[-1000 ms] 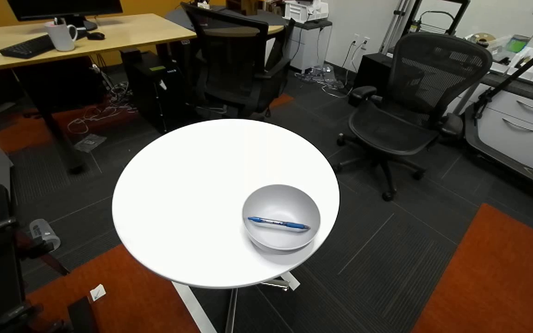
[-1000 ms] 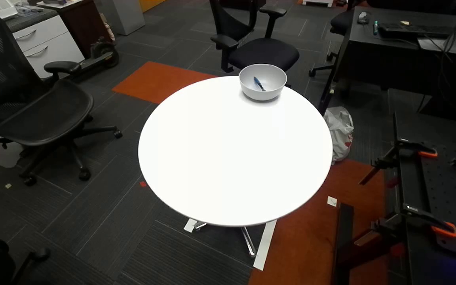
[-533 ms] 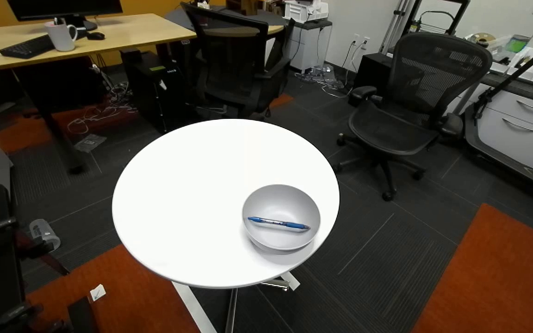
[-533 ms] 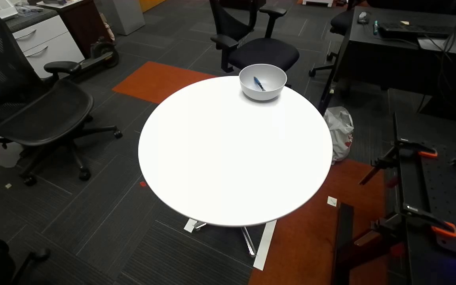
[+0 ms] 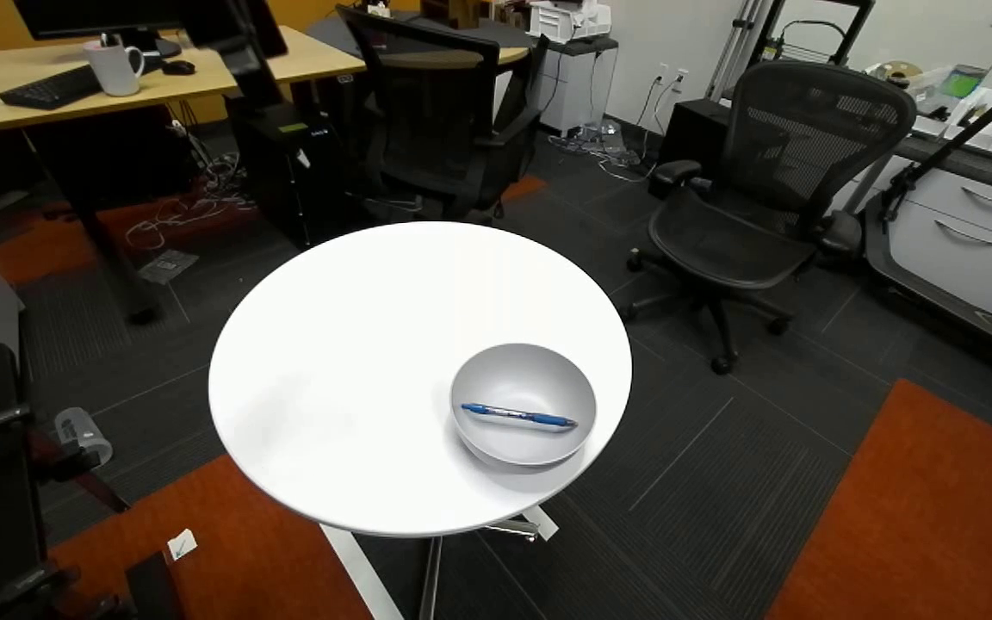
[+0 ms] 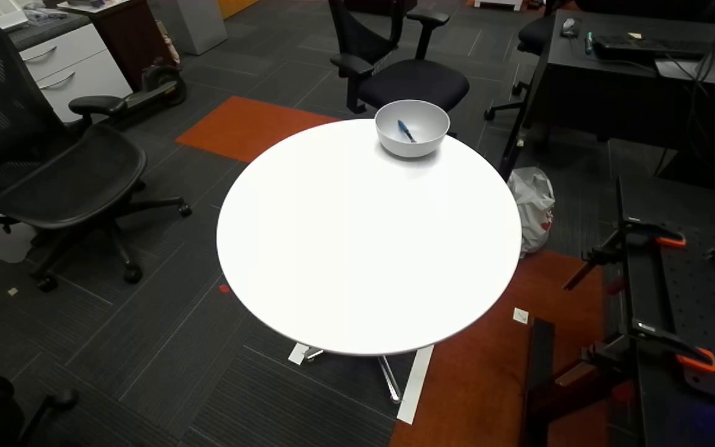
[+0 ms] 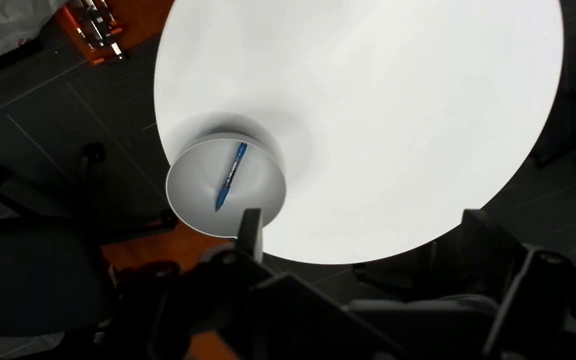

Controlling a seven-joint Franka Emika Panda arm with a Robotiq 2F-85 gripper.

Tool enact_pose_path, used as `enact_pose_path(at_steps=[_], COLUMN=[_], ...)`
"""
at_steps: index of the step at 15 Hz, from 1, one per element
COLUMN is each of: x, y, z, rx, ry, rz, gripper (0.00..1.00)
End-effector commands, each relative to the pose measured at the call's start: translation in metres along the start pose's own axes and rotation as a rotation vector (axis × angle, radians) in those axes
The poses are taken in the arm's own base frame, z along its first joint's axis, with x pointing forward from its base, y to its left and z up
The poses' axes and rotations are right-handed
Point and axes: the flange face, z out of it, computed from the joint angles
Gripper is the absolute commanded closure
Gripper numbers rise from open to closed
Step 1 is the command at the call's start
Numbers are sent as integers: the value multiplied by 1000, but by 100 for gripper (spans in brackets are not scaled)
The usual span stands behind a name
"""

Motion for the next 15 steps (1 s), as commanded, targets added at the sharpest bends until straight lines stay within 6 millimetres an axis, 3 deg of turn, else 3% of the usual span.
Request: enact_pose_path(at_steps=[1,8,15], x=[28,65,89], y=[20,53,76], z=[55,156,212], rx=[-10,-61,-112], ry=[35,37,13], rz=[122,299,431], gripper=[0,0,0])
